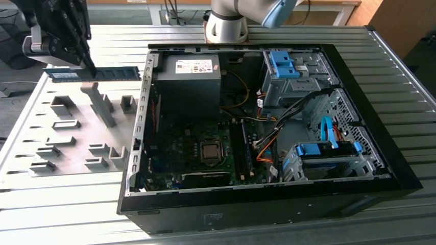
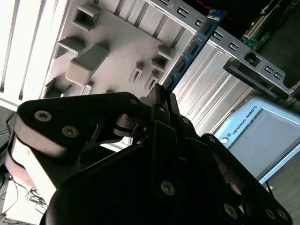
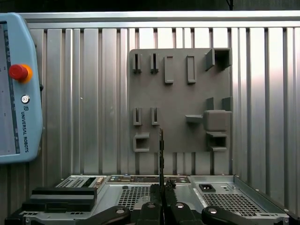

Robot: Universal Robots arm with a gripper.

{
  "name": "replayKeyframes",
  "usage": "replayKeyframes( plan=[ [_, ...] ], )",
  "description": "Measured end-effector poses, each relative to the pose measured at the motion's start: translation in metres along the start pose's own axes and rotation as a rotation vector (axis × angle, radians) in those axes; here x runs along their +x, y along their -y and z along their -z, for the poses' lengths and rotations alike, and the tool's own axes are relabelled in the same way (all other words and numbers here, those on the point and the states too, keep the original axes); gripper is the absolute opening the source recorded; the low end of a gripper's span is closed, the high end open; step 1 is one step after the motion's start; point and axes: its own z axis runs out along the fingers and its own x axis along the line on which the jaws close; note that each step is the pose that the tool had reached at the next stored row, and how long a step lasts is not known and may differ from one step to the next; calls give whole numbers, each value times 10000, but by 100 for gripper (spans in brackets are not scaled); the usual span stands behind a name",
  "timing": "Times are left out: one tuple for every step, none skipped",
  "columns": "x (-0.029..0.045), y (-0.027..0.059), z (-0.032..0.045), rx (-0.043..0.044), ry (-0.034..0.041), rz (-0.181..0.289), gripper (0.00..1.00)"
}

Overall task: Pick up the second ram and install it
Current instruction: 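Pick up the second ram and move it above second insertion slot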

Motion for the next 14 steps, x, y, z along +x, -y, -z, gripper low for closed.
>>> replayKeyframes(
  plan=[
    [-1,56,0,0,0,0,14],
    [-2,100,0,0,0,1,14],
    [-2,119,0,0,0,0,14],
    [-3,137,0,0,0,0,14],
    [-3,158,0,0,0,0,14],
    [-3,177,0,0,0,1,14],
    [-4,196,0,0,0,1,14],
    [-4,216,0,0,0,0,14],
    [-5,235,0,0,0,0,14],
    [-5,254,-1,0,1,0,14],
    [-6,274,-1,1,1,0,14],
    [-6,294,-1,1,0,1,14],
    [-6,314,-1,0,0,0,14],
    [-7,334,-1,0,0,0,14]
  ],
)
